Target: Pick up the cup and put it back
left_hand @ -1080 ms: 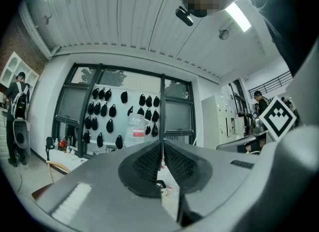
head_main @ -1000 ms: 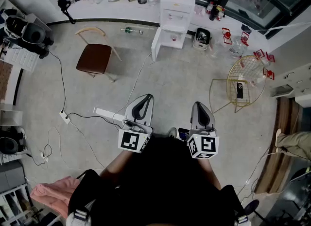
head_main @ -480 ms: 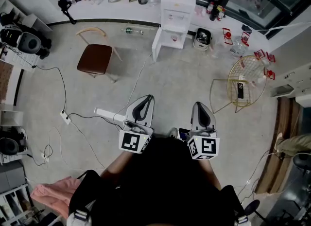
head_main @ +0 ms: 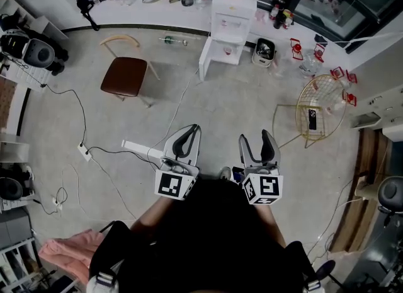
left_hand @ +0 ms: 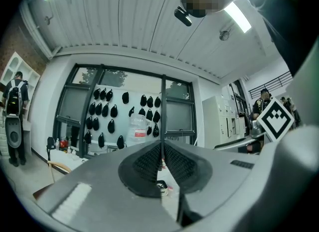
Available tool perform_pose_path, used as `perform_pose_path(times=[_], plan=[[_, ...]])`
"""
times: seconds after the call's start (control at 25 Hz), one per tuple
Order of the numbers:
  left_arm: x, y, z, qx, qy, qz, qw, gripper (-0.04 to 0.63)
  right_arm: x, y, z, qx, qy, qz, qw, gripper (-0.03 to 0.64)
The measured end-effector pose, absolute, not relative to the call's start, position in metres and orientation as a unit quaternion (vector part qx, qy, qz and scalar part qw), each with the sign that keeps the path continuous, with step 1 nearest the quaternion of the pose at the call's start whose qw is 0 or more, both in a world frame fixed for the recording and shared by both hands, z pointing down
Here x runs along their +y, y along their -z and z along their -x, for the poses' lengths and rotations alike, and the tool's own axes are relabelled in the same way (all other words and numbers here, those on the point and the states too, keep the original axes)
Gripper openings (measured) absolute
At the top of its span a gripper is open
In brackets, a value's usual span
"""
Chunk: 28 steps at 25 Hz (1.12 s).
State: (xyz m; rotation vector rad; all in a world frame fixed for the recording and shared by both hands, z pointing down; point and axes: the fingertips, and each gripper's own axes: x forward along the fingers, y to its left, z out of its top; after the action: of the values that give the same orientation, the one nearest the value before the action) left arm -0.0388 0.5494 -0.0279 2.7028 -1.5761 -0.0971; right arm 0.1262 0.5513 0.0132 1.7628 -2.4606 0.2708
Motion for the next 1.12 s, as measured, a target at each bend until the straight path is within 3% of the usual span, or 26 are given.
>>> perform_pose_path(times=[0.72,1.12], plan=[[0.534,0.007,0.128,-0.492,0.033,-0.869,0.036,0.018,0.536,-0.030,-0.040,-0.791,-0.109,-0.599,0.056,0.259],[0.472,-0.016,0.137,-0.489,0.020,-0.871,0.045,0.018,0.470,-0.048,-0.034,-0.788,-0.116,-0.601,0.056,0.258]])
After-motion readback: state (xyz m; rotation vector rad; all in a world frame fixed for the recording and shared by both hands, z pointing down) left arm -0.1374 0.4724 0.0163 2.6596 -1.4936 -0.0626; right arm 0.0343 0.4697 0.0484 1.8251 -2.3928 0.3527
